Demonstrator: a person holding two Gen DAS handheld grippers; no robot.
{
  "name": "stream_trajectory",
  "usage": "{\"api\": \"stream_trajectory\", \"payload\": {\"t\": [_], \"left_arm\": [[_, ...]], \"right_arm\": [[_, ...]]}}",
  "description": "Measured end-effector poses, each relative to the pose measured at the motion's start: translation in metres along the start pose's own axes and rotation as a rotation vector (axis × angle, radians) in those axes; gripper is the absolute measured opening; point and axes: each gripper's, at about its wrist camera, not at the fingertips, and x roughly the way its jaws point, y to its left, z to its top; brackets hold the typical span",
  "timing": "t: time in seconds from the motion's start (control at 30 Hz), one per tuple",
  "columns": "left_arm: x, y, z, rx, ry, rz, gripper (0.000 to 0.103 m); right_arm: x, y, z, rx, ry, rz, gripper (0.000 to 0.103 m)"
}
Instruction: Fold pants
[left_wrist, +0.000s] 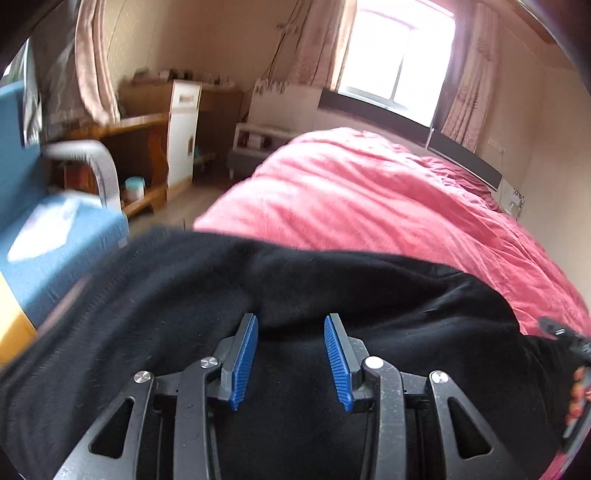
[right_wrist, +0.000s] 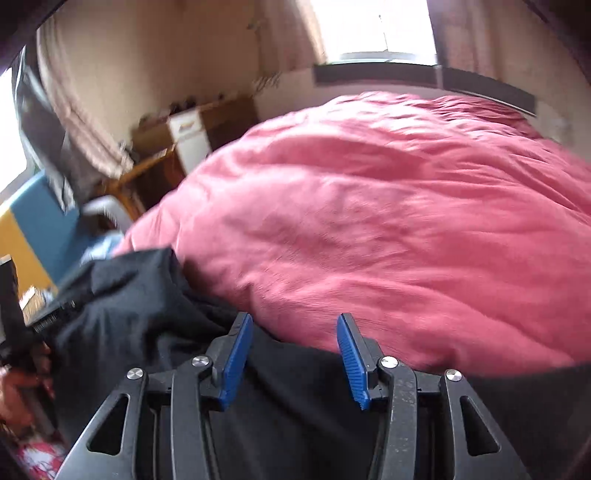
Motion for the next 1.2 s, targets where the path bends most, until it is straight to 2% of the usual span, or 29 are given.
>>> {"api": "stream_trajectory", "payload": {"t": [0.03,0.13,0.2,0.27,0.3,0.37,0.47,0.63,0.67,0.73,0.83,0.93,1.0,1.07,1.13,1.2], "left_arm": [[-0.008,-0.006,0.0,0.03,-0.026,-0.008,0.038],[-0.031,-0.039,-0.007,0.168,-0.101,-0.094,0.042],[-0.033,-0.057,-0.016,0.242,-0.086,-0.148,0.045],[-0.018,-0.068,-0.025,0.289,-0.006,-0.148,0.045],[-0.011,-0.067,-0.028,0.282,0.028,-0.143,0.045],[0.007,-0.052,-0.028,0.196,0.104,-0.147,0.049],[0.011,-0.029,-0.022,0.074,0.122,-0.166,0.05],[0.005,-0.026,-0.023,0.057,0.106,-0.151,0.05],[0.002,-0.025,-0.022,0.056,0.101,-0.148,0.05],[-0.001,-0.023,-0.021,0.046,0.095,-0.149,0.051],[-0.004,-0.016,-0.016,0.004,0.073,-0.145,0.051],[-0.005,-0.007,-0.012,-0.054,0.055,-0.135,0.051],[-0.007,0.0,-0.01,-0.092,0.048,-0.127,0.052],[-0.009,0.007,-0.009,-0.122,0.046,-0.133,0.053],[-0.008,0.008,-0.009,-0.134,0.052,-0.14,0.055],[-0.008,0.004,-0.01,-0.111,0.057,-0.136,0.06]], "right_arm": [[-0.014,-0.006,-0.004,0.013,-0.01,-0.015,0.048],[-0.037,-0.03,-0.021,0.026,0.022,-0.065,0.048],[-0.038,-0.05,-0.037,0.04,0.067,-0.107,0.048],[-0.042,-0.069,-0.052,0.072,0.09,-0.157,0.048],[-0.043,-0.081,-0.057,0.102,0.086,-0.166,0.048],[-0.051,-0.099,-0.061,0.161,0.058,-0.169,0.048],[-0.065,-0.119,-0.061,0.207,0.028,-0.213,0.048],[-0.105,-0.159,-0.057,0.28,-0.042,-0.3,0.051],[-0.119,-0.17,-0.057,0.319,-0.072,-0.304,0.054],[-0.155,-0.196,-0.065,0.417,-0.151,-0.347,0.067],[-0.206,-0.232,-0.086,0.561,-0.248,-0.438,0.071],[-0.245,-0.27,-0.119,0.744,-0.291,-0.511,0.075],[-0.259,-0.294,-0.147,0.895,-0.304,-0.48,0.077],[-0.261,-0.311,-0.167,1.001,-0.307,-0.376,0.077],[-0.254,-0.319,-0.176,1.045,-0.317,-0.277,0.077],[-0.247,-0.32,-0.18,1.055,-0.332,-0.23,0.077]]}}
